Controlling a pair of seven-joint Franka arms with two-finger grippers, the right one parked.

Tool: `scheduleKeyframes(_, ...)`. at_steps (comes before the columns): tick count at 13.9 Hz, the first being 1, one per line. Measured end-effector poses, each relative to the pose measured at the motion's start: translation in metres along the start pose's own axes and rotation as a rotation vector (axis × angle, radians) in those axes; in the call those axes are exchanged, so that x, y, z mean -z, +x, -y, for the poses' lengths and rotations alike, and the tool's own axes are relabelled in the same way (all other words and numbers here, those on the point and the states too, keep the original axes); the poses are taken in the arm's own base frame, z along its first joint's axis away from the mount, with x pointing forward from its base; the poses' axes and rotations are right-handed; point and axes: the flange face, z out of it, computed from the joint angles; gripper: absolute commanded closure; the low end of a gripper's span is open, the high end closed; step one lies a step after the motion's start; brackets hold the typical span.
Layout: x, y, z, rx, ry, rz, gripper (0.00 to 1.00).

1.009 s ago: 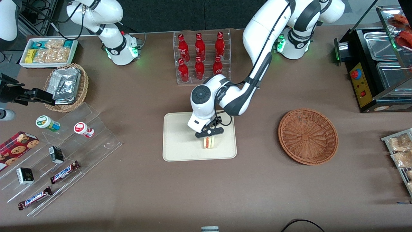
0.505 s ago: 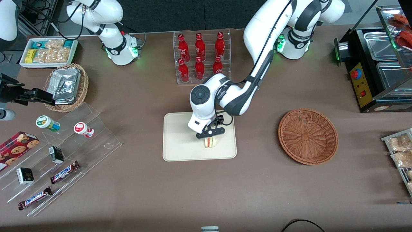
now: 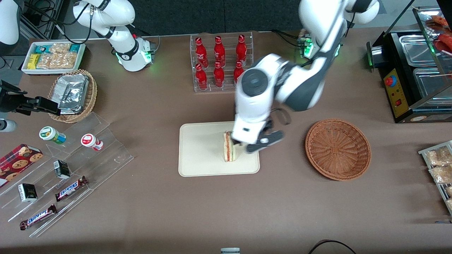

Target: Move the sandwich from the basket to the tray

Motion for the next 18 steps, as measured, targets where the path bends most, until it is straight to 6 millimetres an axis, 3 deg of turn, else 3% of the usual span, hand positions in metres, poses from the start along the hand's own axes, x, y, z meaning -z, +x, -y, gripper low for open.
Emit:
scheduleKeyframes(3, 0.058, 0.049, 0.077, 0.009, 0.055, 0.039, 0.0)
scheduleKeyframes(6, 0.109, 0.098, 0.176, -0.019, 0.076, 0.09, 0.0)
scheduleKeyframes(8, 0.123, 0.114, 0.237, -0.065, 0.065, 0.11, 0.0)
scheduleKeyframes(11, 0.128, 0.122, 0.314, -0.179, 0.027, 0.149, 0.0)
scheduleKeyframes(14, 0.128, 0.13, 0.358, -0.308, 0.004, 0.155, 0.0)
scheduleKeyframes(18, 0.124, 0.142, 0.376, -0.345, -0.006, 0.152, 0.0)
